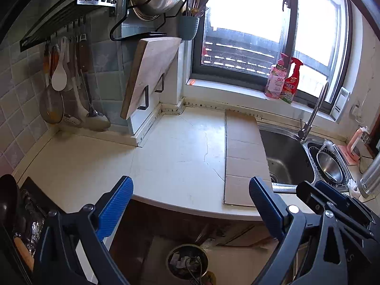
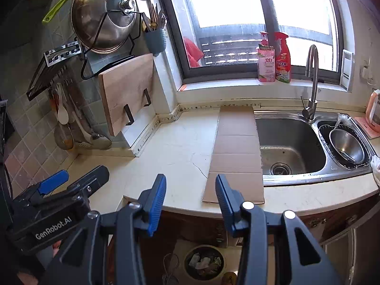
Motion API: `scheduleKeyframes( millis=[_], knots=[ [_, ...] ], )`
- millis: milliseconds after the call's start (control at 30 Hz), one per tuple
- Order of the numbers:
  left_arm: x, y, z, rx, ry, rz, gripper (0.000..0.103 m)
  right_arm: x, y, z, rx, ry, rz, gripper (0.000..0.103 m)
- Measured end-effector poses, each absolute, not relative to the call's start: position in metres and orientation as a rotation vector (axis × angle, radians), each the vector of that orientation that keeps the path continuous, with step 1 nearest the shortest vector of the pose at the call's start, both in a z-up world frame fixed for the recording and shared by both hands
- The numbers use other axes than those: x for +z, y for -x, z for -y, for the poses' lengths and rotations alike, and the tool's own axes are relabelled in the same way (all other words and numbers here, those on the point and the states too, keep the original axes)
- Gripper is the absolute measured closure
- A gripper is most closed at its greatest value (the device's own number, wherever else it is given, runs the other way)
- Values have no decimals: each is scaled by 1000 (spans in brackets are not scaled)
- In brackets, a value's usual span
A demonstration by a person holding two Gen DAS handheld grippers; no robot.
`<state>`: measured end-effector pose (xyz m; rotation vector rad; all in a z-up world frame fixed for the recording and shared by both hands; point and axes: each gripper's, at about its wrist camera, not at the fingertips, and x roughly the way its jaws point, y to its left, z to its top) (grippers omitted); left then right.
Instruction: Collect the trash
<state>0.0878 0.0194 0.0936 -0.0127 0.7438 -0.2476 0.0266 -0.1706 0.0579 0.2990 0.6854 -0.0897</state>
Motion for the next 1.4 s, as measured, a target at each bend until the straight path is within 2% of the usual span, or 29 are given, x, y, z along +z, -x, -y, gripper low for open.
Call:
scheduleKeyframes(
  millis=[1400],
  knots=[
    [63,-149,7,-110,20,-815,6,28,-104,197,-13,-289,-770,59]
  ],
)
